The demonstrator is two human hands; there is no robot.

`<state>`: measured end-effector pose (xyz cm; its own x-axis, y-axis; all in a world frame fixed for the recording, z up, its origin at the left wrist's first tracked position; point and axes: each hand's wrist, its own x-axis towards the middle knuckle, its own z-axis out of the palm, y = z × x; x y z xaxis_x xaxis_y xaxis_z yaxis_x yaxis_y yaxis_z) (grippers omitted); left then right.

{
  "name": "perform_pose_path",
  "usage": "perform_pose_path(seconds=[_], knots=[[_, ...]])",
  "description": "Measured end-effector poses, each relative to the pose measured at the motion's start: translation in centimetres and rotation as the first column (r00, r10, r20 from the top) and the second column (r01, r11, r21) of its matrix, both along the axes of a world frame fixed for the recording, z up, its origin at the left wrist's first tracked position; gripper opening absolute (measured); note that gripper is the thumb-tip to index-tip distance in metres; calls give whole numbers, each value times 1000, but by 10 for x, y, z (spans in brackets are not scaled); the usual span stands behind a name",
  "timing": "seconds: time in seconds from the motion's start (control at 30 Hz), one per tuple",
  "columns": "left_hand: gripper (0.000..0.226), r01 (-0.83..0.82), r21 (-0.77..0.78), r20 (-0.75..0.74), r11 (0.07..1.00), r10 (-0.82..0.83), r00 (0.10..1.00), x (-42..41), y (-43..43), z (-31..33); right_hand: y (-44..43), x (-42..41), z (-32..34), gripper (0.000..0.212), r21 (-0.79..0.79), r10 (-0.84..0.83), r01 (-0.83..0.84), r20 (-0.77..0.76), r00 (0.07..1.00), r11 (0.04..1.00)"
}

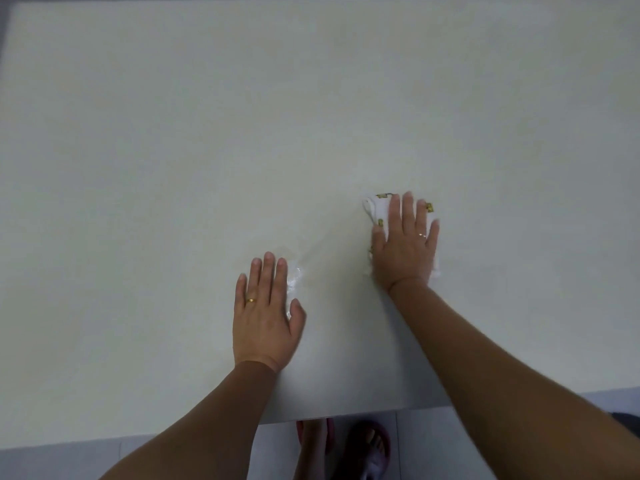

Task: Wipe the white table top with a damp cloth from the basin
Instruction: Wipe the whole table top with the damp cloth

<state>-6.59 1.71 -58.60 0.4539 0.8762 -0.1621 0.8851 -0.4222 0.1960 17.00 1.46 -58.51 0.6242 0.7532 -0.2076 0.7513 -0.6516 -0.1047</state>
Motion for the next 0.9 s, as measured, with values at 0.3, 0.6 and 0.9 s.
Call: perform_pose_path(seconds=[0.3,0.6,0.9], knots=[[67,11,-14,6,1000,-11,1000,-1,0,0,23,-30,3,59,16,577,-579,61,814,815],[68,11,-12,9,1000,-11,1000,-3,0,-5,75,-55,-4,65,40,19,-20,28,999,999],[70,17,-16,56,1000,-16,998,-3,1,-4,90,18,-5,60,35,102,-103,15,995,994]])
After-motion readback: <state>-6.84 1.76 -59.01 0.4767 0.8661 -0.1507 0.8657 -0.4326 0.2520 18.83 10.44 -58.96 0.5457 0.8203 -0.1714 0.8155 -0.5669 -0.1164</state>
